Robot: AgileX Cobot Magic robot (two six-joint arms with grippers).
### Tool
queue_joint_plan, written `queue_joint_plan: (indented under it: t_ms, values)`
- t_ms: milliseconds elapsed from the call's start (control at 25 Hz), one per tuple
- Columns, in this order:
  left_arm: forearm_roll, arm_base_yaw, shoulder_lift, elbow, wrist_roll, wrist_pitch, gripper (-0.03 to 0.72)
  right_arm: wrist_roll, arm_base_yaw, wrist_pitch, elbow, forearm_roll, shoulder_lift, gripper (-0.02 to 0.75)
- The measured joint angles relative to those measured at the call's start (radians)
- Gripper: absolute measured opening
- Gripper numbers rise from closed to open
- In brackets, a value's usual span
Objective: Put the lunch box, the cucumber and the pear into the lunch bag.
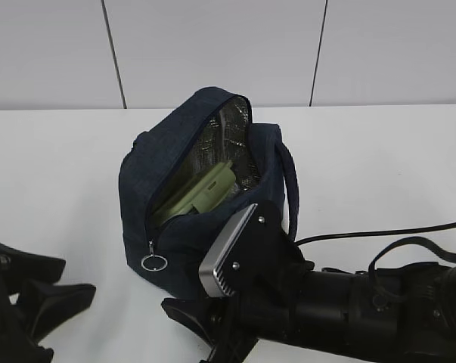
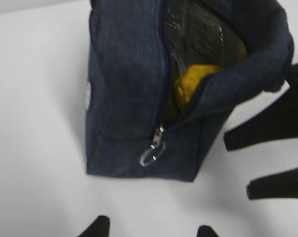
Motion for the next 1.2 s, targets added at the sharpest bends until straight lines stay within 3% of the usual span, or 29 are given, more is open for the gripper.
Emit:
queue_joint_plan:
  t_ms: [200,360,480,680,880,1040,1200]
  values:
    - [-0.013,0.000,0.064,-0.008,0.004,0.052,0.322,0.002,0.000,0.000,0.000,-0.004,0.000,0.377]
    - [-0.006,-0.005,0.059,-0.049,0.109,0.050,0.323,0.002,0.002,0.000,0.000,-0.004,0.000,0.376]
    - [0.002,-0.047,0.006,-0.057,0.185,0.009,0.321,0.002,0.002,0.000,0.000,-0.004,0.000,0.376]
    - [0.145,-0.102,-0.043,-0.057,0.232,-0.028,0.321,0.002,0.002,0.000,0.000,-0.005,0.000,0.376]
    - [0.181,-0.105,0.014,-0.058,0.225,0.059,0.297,0.002,0.002,0.000,0.000,-0.005,0.000,0.375]
    - [0.179,-0.081,0.111,-0.059,0.088,0.108,0.265,0.002,0.002,0.000,0.000,-0.005,0.000,0.375]
    - [0.288,-0.109,0.167,-0.115,0.061,0.208,0.261,0.002,0.002,-0.002,0.000,-0.005,0.000,0.375]
